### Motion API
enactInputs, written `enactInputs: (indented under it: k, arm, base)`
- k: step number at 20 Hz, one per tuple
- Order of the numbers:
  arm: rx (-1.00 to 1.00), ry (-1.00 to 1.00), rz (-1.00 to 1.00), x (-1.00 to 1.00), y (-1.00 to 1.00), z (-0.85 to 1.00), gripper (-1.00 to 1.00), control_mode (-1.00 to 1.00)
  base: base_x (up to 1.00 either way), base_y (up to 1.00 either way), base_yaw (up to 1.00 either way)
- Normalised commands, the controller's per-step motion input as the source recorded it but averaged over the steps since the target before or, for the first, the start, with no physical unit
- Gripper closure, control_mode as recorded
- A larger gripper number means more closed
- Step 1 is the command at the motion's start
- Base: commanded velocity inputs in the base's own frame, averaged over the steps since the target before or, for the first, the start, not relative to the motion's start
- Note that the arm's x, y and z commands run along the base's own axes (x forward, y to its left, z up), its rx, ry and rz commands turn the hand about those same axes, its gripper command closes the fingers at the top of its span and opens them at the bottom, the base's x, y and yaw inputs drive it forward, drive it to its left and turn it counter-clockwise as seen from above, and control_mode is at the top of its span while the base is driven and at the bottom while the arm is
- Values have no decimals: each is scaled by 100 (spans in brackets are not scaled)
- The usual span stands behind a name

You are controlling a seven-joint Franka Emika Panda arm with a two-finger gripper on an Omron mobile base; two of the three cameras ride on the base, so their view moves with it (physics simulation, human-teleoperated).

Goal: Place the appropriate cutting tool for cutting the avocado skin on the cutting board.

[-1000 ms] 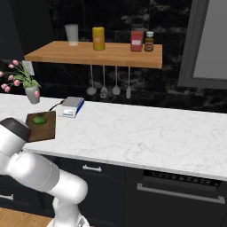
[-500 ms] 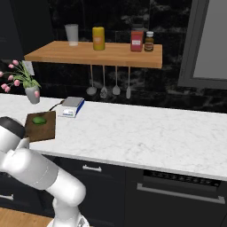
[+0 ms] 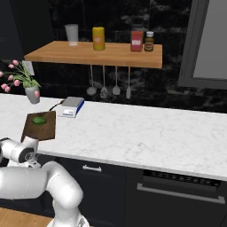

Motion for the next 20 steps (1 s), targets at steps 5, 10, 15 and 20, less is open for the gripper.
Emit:
enactInputs:
  k: [5,10,15,20]
  arm:
    - [0,14,-2,-41,0,-11,-100,-100]
    - [0,8,0,-65,-6,-19,-100,-100]
    - [0,13,0,-66,-9,-6,-100,-100]
    - [0,16,0,-68,-10,0,-100,-100]
  base:
    - [0,0,0]
    - [0,0,0]
    - [0,0,0]
    - [0,0,0]
